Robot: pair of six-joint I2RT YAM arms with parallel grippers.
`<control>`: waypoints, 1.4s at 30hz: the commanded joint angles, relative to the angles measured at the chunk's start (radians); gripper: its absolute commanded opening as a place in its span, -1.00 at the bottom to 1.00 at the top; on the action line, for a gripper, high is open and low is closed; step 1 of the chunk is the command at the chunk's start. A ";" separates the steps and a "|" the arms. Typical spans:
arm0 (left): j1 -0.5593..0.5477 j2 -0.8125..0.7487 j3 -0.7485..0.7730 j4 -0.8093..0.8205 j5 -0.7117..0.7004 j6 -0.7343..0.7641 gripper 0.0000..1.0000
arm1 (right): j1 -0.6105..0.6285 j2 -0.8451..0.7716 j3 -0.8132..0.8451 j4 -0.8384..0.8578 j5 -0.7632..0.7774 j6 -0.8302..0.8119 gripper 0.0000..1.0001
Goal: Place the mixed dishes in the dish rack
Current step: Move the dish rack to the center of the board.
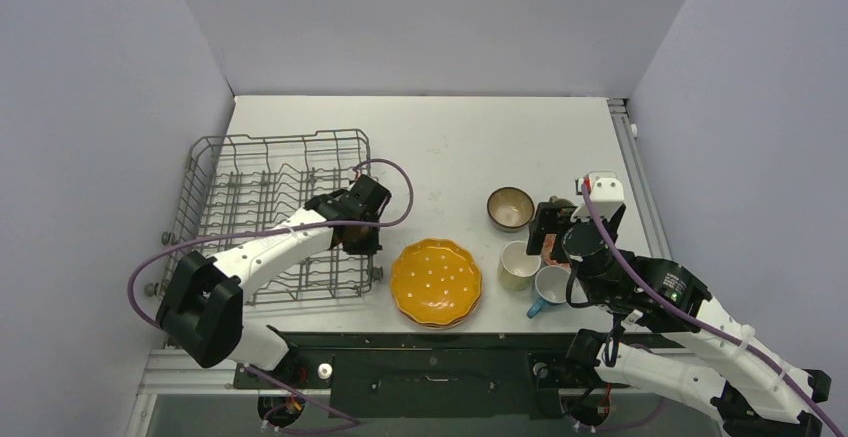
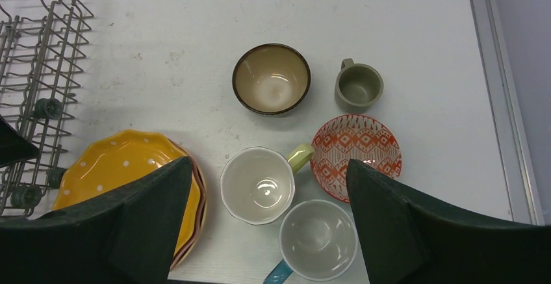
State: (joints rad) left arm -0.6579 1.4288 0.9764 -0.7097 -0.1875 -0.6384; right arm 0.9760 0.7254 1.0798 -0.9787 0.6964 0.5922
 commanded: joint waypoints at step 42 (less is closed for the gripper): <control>-0.023 0.692 1.059 -0.136 -0.036 0.053 -1.00 | 0.003 -0.099 -0.016 0.038 -0.066 -0.014 0.62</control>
State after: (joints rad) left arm -0.6399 2.1044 1.8683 -0.9146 -0.2726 -0.6304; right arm 0.9760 0.6472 1.0630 -0.9550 0.6231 0.5877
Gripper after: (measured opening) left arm 0.058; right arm 0.808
